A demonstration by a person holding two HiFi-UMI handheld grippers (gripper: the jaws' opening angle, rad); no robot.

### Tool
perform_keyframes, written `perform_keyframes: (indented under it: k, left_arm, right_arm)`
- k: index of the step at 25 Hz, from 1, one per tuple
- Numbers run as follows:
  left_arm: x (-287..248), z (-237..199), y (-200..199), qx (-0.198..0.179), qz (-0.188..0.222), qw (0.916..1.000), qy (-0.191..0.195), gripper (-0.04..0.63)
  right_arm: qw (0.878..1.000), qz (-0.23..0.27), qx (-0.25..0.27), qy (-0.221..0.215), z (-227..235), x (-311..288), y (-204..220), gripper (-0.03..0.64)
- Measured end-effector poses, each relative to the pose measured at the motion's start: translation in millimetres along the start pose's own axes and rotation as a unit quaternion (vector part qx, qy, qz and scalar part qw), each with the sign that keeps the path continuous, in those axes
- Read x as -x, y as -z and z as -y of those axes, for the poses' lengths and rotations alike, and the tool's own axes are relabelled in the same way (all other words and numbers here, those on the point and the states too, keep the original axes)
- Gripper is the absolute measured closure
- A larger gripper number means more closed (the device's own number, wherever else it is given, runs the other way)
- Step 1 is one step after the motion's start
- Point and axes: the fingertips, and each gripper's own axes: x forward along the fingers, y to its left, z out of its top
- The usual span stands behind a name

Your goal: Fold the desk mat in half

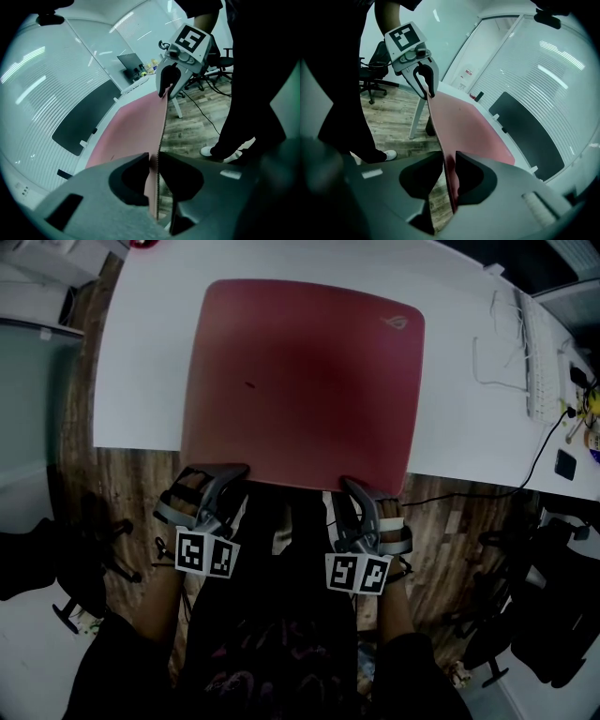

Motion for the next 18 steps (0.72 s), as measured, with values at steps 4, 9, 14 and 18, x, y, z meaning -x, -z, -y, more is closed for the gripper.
perform_keyframes:
  k: [4, 9, 14, 18]
  left_arm:
    - [7, -11, -4, 0.004, 0.006, 1.0000, -0.002, 0.560]
    - [14, -21, -9, 0.000, 0.008, 0.9998, 0.017, 0.572]
    - [22, -45, -20, -0.031, 0.013, 0.9990, 0.028, 0.574]
    - [28, -73, -30, -0.050, 0.021, 0.9983, 0.019, 0.574]
  right_arm:
    - [1.000, 0.008, 0.015, 0.004, 10, 6, -10, 0.557]
    - [0.999, 0.013, 0.029, -0.014, 22, 13, -20, 0.566]
    - [0.999, 0.020, 0.042, -0.015, 44, 18, -29, 0.572]
    - [0.998, 0.030, 0.048, -0.006, 66, 21, -39, 0.578]
